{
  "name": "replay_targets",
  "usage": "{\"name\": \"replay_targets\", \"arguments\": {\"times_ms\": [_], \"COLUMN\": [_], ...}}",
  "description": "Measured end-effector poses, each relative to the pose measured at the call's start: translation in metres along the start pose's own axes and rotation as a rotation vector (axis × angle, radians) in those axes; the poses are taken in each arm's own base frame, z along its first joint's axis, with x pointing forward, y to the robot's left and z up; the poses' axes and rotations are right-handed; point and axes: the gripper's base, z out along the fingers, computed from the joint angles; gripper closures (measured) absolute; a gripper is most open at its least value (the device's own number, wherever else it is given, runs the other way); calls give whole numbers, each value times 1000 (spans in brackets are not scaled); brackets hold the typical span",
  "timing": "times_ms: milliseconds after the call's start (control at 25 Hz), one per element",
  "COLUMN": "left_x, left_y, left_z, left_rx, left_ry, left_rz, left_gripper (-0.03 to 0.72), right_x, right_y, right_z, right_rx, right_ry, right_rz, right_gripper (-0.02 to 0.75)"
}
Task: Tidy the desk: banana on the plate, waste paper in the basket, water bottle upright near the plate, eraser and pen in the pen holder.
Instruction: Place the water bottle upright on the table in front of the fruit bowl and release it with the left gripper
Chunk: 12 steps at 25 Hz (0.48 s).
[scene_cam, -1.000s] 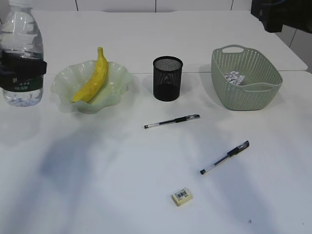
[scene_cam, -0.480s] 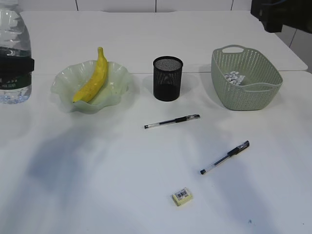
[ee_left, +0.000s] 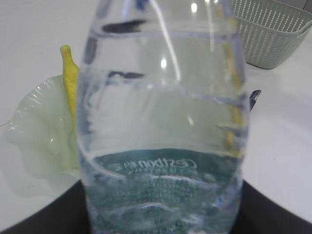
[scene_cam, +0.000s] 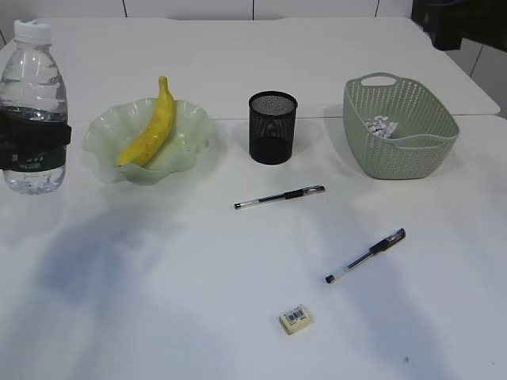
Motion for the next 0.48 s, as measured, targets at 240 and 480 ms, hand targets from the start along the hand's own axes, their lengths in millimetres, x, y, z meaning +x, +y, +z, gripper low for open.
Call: {"name": "replay_targets", "arguments": {"times_ms": [240, 480], "left_x": [0, 0], "left_y": [0, 0], "left_z": [0, 0], "left_rx": [2, 0], "left_ry": [-1, 0], "left_rz": [0, 56], "left_gripper": [305, 305], "right_x": [-1, -1], "right_y": [-1, -2], "right_z": [0, 0], "right_rx": [15, 23], "right_ry": [-6, -9], "right_rz": [0, 3], "right_gripper": [152, 151]}}
